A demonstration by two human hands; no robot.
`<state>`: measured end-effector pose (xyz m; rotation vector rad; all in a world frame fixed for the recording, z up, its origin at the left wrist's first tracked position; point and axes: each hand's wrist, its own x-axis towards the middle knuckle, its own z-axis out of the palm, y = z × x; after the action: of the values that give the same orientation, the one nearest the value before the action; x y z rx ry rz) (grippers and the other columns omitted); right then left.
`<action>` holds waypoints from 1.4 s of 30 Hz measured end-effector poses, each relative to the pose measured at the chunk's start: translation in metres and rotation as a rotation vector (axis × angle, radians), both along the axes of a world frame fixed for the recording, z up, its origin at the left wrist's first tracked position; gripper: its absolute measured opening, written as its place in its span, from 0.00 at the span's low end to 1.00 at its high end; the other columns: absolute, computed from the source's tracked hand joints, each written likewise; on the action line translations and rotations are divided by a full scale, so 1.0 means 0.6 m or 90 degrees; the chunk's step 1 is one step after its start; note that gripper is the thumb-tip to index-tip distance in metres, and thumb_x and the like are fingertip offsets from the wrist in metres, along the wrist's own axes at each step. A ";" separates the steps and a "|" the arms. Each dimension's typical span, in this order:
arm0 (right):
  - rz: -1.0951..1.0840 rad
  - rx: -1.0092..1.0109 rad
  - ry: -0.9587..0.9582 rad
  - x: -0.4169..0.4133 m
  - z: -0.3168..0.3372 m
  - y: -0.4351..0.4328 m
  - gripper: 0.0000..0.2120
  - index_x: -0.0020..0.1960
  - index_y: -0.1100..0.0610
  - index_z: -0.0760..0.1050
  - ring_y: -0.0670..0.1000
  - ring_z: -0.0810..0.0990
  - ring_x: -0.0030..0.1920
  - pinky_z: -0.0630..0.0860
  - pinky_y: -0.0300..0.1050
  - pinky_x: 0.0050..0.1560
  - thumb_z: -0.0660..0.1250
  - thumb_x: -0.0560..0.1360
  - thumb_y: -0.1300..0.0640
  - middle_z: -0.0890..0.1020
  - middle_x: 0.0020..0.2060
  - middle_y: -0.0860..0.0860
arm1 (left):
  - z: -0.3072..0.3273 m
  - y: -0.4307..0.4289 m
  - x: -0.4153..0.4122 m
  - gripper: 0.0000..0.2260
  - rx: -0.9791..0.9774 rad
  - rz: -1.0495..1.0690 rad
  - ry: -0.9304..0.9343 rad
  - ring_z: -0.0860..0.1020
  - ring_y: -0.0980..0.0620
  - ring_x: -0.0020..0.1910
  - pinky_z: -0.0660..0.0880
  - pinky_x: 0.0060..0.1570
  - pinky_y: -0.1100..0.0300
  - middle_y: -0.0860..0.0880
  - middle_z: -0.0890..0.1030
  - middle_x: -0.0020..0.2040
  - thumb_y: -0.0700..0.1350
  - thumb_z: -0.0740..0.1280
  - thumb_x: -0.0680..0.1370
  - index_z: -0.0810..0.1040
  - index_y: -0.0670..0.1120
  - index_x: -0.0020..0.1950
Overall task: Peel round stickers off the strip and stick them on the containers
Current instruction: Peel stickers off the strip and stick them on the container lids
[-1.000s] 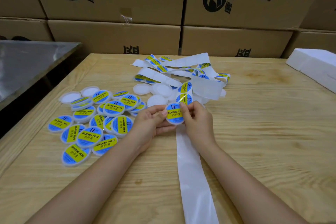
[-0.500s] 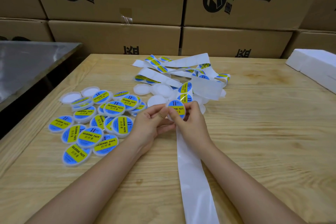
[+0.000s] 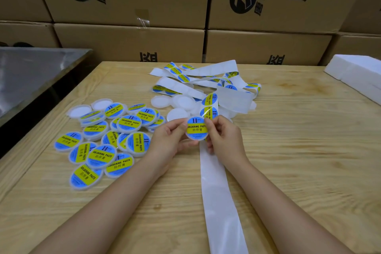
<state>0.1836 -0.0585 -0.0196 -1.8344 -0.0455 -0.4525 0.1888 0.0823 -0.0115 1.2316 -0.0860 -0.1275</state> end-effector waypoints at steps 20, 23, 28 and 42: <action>-0.231 -0.456 0.202 0.015 -0.007 -0.046 0.12 0.56 0.54 0.76 0.58 0.65 0.62 0.64 0.49 0.59 0.63 0.73 0.55 0.72 0.60 0.53 | 0.017 0.107 0.049 0.13 0.745 0.530 -0.151 0.74 0.44 0.53 0.59 0.58 0.50 0.47 0.81 0.47 0.40 0.57 0.79 0.77 0.49 0.57; -0.236 -0.457 0.191 0.015 -0.006 -0.050 0.08 0.51 0.54 0.76 0.57 0.67 0.60 0.65 0.49 0.57 0.63 0.74 0.55 0.74 0.57 0.53 | 0.012 0.111 0.053 0.15 0.825 0.486 -0.127 0.71 0.43 0.56 0.59 0.58 0.50 0.45 0.80 0.50 0.39 0.56 0.78 0.79 0.50 0.57; -0.230 -0.451 0.165 0.014 -0.004 -0.054 0.05 0.39 0.54 0.70 0.57 0.72 0.54 0.66 0.49 0.50 0.64 0.73 0.55 0.77 0.48 0.53 | 0.012 0.114 0.053 0.16 0.868 0.459 -0.126 0.67 0.42 0.61 0.57 0.63 0.48 0.45 0.75 0.60 0.34 0.59 0.73 0.81 0.49 0.51; -0.318 -0.108 -0.162 -0.001 0.022 -0.037 0.06 0.47 0.61 0.75 0.57 0.78 0.38 0.70 0.50 0.40 0.63 0.78 0.59 0.79 0.37 0.50 | 0.004 0.024 0.005 0.13 0.558 0.177 -0.480 0.76 0.53 0.53 0.72 0.51 0.56 0.51 0.80 0.52 0.38 0.61 0.79 0.74 0.45 0.62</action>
<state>0.1828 -0.0808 -0.0063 -1.9388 0.2111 -1.0577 0.1916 0.0968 -0.0092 2.0979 -0.5549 0.6125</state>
